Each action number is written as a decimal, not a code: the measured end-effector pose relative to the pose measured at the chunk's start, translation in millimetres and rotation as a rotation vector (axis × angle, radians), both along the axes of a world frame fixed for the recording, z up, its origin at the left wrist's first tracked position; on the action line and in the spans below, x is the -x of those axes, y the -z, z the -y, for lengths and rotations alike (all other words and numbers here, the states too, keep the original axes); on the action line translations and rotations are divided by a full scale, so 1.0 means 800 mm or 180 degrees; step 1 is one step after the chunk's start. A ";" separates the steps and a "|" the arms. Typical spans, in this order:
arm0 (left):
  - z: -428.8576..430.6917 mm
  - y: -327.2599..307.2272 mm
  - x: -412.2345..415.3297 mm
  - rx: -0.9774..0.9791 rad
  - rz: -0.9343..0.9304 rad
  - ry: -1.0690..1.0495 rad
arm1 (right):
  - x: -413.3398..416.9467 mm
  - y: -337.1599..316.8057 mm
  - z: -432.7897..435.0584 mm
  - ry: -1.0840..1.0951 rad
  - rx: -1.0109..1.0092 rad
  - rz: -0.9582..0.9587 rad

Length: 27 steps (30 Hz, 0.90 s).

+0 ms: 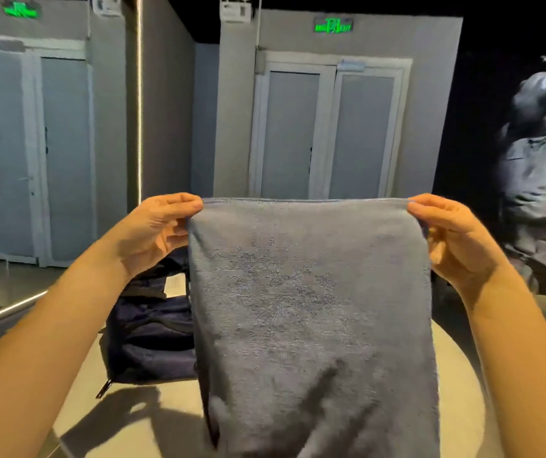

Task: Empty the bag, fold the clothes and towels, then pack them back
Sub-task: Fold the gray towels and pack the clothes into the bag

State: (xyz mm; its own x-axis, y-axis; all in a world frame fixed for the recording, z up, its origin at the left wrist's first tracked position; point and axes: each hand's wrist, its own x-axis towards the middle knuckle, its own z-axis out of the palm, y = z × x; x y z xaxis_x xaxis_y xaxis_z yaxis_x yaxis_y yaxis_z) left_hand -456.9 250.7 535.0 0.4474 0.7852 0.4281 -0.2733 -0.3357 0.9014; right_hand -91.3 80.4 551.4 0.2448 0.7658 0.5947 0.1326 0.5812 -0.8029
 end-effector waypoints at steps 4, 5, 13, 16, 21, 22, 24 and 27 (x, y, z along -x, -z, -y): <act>-0.053 0.047 -0.036 -0.0041 -0.1312 -0.0835 | -0.032 0.050 -0.051 0.1562 0.1045 0.1129; -0.065 0.068 -0.048 -0.0019 -0.1623 -0.0955 | -0.037 0.073 -0.066 0.1751 0.1446 0.1339; -0.104 0.198 -0.121 0.0654 -0.1999 -0.1375 | -0.055 0.210 -0.113 0.1862 0.2476 0.0451; -0.104 0.218 -0.140 0.0807 -0.1741 -0.1444 | -0.066 0.230 -0.123 0.1885 0.2460 0.0139; -0.101 0.237 -0.174 0.0520 -0.1568 -0.1641 | -0.071 0.252 -0.144 0.1916 0.2437 -0.0114; -0.102 0.241 -0.178 0.0392 -0.1644 -0.1663 | -0.073 0.258 -0.149 0.1920 0.2456 -0.0136; -0.106 0.250 -0.182 0.0084 -0.1915 -0.1676 | -0.073 0.266 -0.155 0.1935 0.2481 -0.0171; -0.107 0.259 -0.179 -0.0292 -0.2488 -0.1605 | -0.068 0.276 -0.159 0.1778 0.2483 -0.0042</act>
State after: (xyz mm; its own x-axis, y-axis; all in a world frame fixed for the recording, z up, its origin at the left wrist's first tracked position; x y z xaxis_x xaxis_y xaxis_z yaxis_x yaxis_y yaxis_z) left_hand -313.6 336.2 328.2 0.2502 0.9431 0.2191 0.5969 -0.3285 0.7320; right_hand -37.1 207.3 330.5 0.6975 0.7155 -0.0386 0.2168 -0.2620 -0.9404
